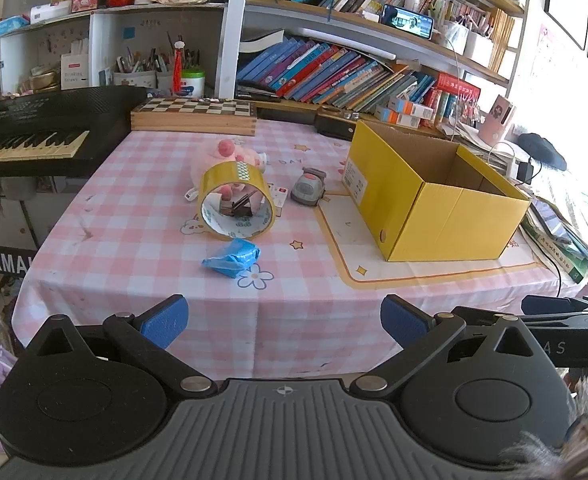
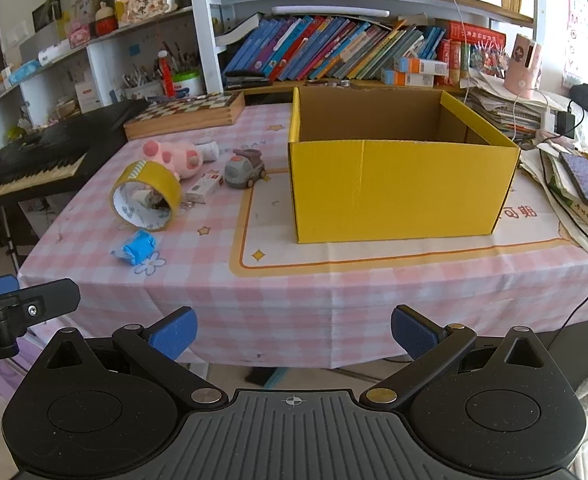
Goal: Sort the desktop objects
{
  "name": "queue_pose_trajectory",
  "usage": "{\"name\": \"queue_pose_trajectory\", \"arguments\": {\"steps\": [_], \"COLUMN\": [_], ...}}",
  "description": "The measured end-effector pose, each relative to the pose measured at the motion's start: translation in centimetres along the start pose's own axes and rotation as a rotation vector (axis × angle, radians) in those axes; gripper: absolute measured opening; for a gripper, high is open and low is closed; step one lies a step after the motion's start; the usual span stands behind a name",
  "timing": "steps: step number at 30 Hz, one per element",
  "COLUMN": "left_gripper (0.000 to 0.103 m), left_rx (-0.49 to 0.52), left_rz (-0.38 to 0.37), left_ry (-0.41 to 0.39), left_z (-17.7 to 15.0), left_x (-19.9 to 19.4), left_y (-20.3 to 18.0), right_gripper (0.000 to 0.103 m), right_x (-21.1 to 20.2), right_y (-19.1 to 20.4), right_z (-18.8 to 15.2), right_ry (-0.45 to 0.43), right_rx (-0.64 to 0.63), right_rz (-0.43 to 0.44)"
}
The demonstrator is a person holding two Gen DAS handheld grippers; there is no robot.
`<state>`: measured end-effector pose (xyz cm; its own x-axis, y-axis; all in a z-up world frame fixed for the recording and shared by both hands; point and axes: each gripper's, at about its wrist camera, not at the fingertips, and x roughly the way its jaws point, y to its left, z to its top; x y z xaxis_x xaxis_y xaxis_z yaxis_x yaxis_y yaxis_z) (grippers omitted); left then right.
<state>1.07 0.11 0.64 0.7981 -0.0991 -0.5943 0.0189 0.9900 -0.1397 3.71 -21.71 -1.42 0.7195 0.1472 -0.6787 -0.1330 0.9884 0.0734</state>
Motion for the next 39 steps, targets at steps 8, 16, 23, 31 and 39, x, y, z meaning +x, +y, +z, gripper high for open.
{"name": "queue_pose_trajectory", "arguments": {"steps": [8,16,23,31,39], "left_gripper": [0.103,0.103,0.103,0.103,0.103], "left_rx": [-0.009,-0.017,-0.044,-0.094,-0.131], "left_rz": [0.001,0.011,0.032,0.062,0.086], "left_ry": [0.008,0.015,0.016,0.007,0.002], "left_z": [0.0,0.1,0.0,-0.1,0.4], "left_x": [0.0,0.2,0.0,0.0,1.2], "left_y": [0.5,1.2,2.1,3.0,3.7], "right_gripper": [0.103,0.103,0.103,0.103,0.103], "right_x": [0.1,0.1,0.4,0.4,0.8], "right_y": [0.5,1.4,2.3,3.7,4.8], "right_z": [0.1,0.6,1.2,1.8,3.5], "right_ry": [0.000,-0.001,-0.006,-0.063,-0.178], "right_rx": [-0.010,-0.027,-0.054,-0.125,-0.182], "right_rz": [-0.010,0.019,0.055,0.084,0.127]}}
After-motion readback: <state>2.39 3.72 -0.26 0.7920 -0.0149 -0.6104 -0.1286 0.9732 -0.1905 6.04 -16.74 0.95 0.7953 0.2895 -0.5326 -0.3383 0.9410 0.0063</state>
